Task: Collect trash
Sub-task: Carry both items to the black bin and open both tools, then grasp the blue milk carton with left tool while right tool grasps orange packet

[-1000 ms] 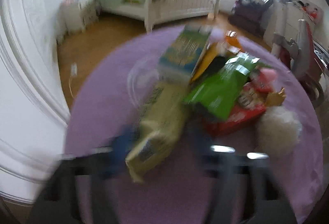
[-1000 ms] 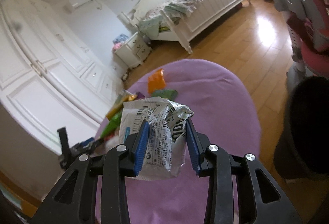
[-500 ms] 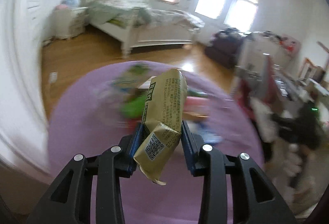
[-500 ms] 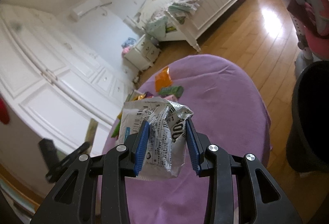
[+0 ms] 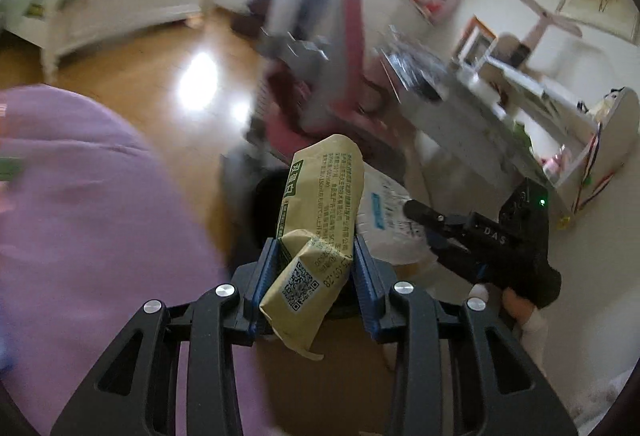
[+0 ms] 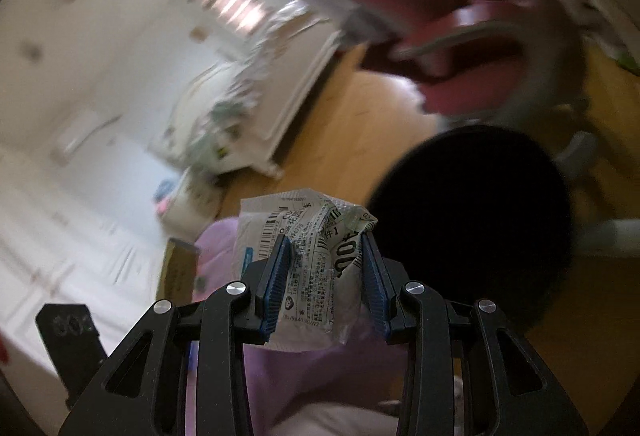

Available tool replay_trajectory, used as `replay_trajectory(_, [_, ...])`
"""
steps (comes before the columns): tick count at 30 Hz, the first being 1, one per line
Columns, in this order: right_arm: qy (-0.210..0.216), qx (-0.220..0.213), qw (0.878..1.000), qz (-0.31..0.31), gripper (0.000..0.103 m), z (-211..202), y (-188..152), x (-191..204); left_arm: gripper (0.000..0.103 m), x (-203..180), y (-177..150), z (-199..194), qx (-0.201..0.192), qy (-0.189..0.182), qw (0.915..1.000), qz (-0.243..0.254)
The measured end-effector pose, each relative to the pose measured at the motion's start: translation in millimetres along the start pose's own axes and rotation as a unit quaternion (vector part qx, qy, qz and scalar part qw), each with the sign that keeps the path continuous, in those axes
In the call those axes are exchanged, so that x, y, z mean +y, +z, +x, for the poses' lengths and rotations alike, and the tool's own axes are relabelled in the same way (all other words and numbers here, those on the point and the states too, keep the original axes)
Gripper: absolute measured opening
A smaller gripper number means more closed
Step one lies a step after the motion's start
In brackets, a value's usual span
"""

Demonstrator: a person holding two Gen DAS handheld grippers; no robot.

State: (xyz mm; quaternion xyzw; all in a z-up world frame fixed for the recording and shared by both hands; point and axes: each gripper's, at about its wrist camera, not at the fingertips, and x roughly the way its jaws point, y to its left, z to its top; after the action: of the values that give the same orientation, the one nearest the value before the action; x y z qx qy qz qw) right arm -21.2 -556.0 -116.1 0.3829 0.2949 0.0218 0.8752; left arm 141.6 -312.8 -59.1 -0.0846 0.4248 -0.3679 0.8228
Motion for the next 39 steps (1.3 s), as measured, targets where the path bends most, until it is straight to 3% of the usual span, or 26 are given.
replay_trajectory(3, [-0.02, -0.004, 0.999, 0.028, 0.037, -1, 2, -34, 0.036, -11, 6, 45, 0.035, 0.0, 0.9994, -0.006])
replay_trajectory(8, [-0.04, -0.006, 0.998, 0.042, 0.041, 10, 4, -48, 0.043, -7, 11, 98, 0.075, 0.034, 0.9966, -0.004])
replay_trajectory(9, [-0.04, -0.003, 0.998, 0.043, 0.05, 14, 6, -50, 0.048, -5, 13, 104, 0.082, 0.037, 0.9959, -0.005])
replay_trajectory(10, [-0.039, 0.0, 0.998, 0.044, 0.057, 17, 7, -50, 0.066, -4, 14, 109, 0.088, 0.04, 0.9953, -0.007])
replay_trajectory(11, [-0.04, -0.002, 0.998, 0.044, 0.073, 19, 12, -52, 0.08, -2, 17, 110, 0.092, 0.047, 0.9946, -0.01])
replay_trajectory(12, [-0.042, -0.01, 0.998, 0.043, 0.081, 17, 12, -52, 0.083, -3, 18, 111, 0.087, 0.05, 0.9949, -0.012])
replay_trajectory(16, [-0.039, -0.016, 0.999, 0.026, 0.081, 17, 19, -42, 0.088, -8, 24, 88, 0.06, 0.045, 0.9971, -0.002])
replay_trajectory(23, [-0.01, 0.011, 0.999, -0.031, 0.081, 30, 12, 10, 0.088, 6, 22, 1, -0.014, 0.039, 0.9989, -0.024])
replay_trajectory(27, [0.018, 0.048, 0.994, -0.098, 0.081, 51, -7, 71, 0.088, 42, 11, -74, -0.078, 0.078, 0.9926, -0.05])
replay_trajectory(31, [0.054, 0.088, 0.98, -0.173, 0.081, 76, -35, 144, 0.088, 98, -7, -154, -0.14, 0.144, 0.9764, -0.08])
replay_trajectory(34, [0.084, 0.12, 0.961, -0.234, 0.081, 99, -63, 206, 0.088, 159, -23, -220, -0.178, 0.198, 0.9568, -0.117])
replay_trajectory(37, [0.114, 0.149, 0.943, -0.275, 0.081, 128, -86, 263, 0.087, 216, -23, -259, -0.184, 0.225, 0.946, -0.143])
replay_trajectory(39, [0.118, 0.168, 0.933, -0.294, 0.081, 159, -96, 300, 0.087, 241, -16, -267, -0.169, 0.247, 0.9441, -0.137])
